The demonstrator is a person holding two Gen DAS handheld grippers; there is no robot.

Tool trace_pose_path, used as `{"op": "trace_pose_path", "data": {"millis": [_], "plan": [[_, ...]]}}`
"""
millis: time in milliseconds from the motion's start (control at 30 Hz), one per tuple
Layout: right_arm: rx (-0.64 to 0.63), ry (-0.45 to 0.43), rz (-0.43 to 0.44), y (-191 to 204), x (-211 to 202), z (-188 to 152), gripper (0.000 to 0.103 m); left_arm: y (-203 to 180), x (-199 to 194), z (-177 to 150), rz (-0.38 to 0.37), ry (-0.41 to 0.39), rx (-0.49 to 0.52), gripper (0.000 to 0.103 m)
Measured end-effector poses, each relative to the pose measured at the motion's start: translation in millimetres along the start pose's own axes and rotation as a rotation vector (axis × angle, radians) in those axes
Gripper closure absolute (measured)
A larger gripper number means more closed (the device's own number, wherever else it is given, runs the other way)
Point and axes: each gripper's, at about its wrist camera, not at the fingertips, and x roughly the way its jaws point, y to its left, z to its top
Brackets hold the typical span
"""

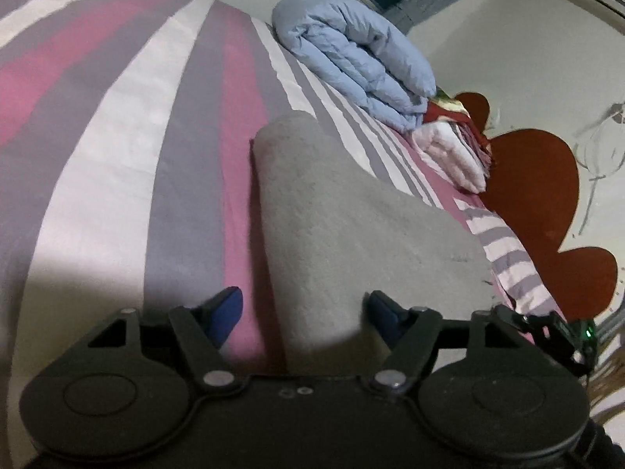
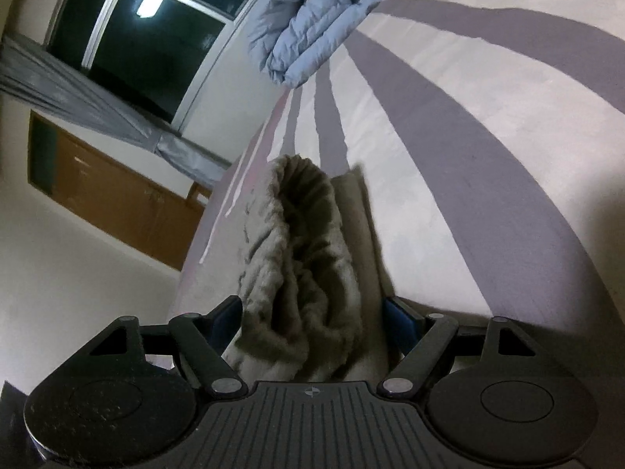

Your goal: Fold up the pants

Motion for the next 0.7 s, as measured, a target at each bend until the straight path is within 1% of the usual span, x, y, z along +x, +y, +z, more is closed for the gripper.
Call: {"op": "trace_pose_path", "data": {"millis": [33,100,233,267,300,367,400,433,467,500,533,600,700], "plan": [[0.002,0.023,0.003,-2,5,5,0.024,2,2,5,-0.011,0.011,-0.002,0.038],[-0.001,0.054,0.014,-3,13,16,0.024,10,10,15,-0.047,0.029,-0.045,0.039],[-0.006,0.129,0.032,-6,34,33,0.024,32,27,26,-0.163,0.046,-0.161,0.04],[-0.009,0.139,0.039,-6,37,36,0.024,32,31,28,-0.168,0.046,-0.166,0.042],[-0.02,0.148,0.039,-6,39,37,0.024,29,35,29,-0.159,0.046,-0.15,0.044],[-0.068,0.166,0.033,-1,45,39,0.029,14,39,29,-0.116,0.042,-0.078,0.049],[-0.089,0.175,0.029,1,47,38,0.033,9,40,27,-0.125,0.038,-0.063,0.055],[-0.091,0.178,0.035,2,47,38,0.038,8,40,24,-0.135,0.026,-0.072,0.057],[-0.083,0.175,0.046,2,46,38,0.04,9,38,22,-0.139,0.007,-0.087,0.063],[-0.082,0.163,0.056,3,42,39,0.045,12,35,21,-0.156,-0.014,-0.112,0.072],[-0.091,0.148,0.067,4,38,40,0.046,15,31,21,-0.176,-0.034,-0.135,0.076],[-0.123,0.132,0.085,11,33,40,0.047,14,24,24,-0.2,-0.064,-0.144,0.079],[-0.149,0.107,0.132,21,33,45,0.048,8,21,40,-0.213,-0.085,-0.126,0.079]]}}
